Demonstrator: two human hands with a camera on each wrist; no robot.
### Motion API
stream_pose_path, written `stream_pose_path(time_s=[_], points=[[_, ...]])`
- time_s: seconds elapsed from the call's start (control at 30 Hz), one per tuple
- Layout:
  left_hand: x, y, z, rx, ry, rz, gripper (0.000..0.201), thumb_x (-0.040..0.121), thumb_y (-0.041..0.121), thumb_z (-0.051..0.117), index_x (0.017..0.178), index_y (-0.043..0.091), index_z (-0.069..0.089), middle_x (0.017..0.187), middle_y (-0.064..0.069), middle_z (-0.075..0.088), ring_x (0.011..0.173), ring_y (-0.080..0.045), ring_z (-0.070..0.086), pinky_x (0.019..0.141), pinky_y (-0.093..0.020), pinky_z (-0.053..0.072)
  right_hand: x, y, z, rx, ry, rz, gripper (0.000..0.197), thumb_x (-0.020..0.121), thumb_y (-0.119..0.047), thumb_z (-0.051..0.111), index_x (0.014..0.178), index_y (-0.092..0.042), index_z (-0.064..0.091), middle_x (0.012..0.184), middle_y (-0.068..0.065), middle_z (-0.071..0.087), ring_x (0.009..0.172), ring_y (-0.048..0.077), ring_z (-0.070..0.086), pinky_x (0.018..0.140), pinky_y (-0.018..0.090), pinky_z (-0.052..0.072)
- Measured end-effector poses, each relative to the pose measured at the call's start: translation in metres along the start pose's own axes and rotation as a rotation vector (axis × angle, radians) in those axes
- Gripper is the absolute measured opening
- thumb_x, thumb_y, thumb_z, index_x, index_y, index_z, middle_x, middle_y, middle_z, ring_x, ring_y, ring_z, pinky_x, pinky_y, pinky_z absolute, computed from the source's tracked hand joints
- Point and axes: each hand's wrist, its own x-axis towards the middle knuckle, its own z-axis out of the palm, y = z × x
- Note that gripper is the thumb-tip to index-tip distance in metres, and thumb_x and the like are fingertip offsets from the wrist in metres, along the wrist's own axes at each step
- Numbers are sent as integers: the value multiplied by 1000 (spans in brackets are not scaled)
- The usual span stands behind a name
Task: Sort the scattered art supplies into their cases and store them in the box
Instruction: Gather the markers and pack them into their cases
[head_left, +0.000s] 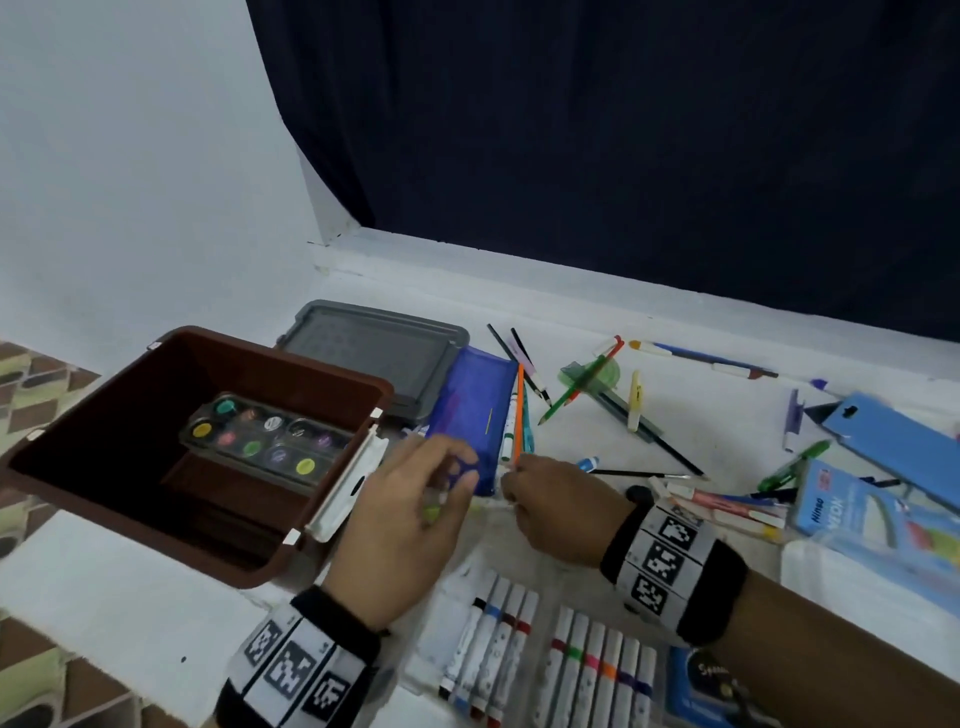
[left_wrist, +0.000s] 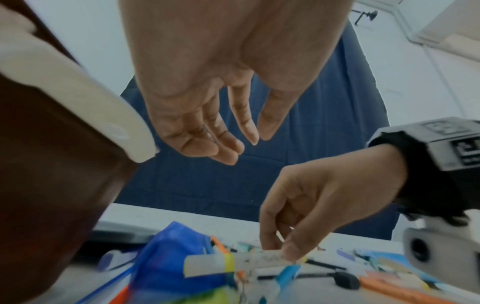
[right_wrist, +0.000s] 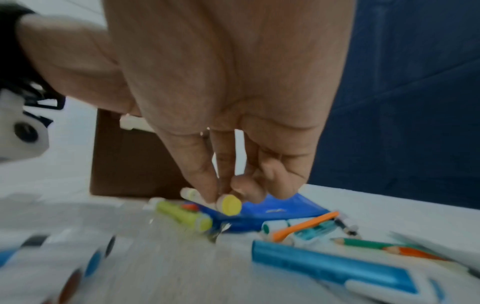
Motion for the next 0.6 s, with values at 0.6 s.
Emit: stream_pose_path(time_s=[0.6], points=[[128,-11,97,721,-786,-391,31,88,25,66,115,14,54,123,-11,62,113,-32,60,90,-38,50,-96,35,-36,1042,539,525,72,83,-5,73,135,-32,31,83,10,69,59,24,71,60,41,62]])
